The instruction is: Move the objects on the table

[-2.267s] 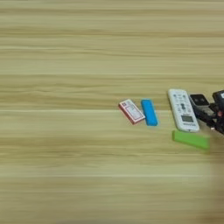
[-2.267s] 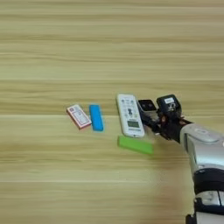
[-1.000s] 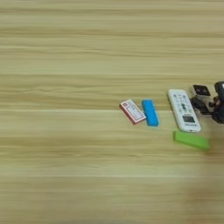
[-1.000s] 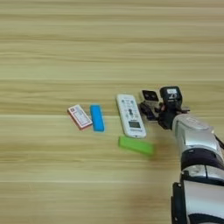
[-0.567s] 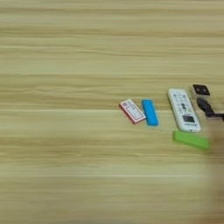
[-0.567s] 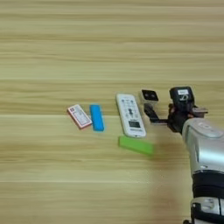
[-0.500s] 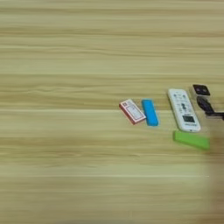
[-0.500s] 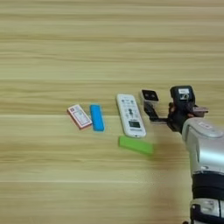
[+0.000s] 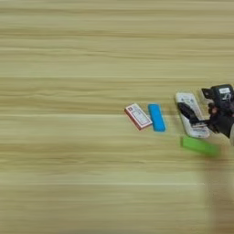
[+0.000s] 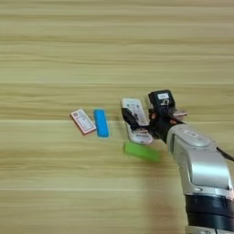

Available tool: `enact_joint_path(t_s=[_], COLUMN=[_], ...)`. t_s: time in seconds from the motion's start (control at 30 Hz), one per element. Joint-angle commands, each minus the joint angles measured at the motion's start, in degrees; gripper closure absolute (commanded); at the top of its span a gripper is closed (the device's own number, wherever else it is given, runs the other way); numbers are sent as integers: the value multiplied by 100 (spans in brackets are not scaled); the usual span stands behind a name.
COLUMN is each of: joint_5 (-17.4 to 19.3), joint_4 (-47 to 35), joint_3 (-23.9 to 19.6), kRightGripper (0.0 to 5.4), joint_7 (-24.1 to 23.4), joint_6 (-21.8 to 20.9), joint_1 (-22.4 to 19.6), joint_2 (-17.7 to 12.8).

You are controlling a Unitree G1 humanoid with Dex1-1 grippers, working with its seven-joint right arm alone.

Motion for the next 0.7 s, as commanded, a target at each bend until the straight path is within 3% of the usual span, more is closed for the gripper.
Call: enact_joint_path(t_s=[0.03,0.7], joint_5=[-115,-299], joint_4=[-200,283], joint_3=[73,-13], kRightGripper=[4,4], joint_7=[8,-134], joint_6=[-141,-223], joint_1=[-234,-408], joint_2=[-154,-133])
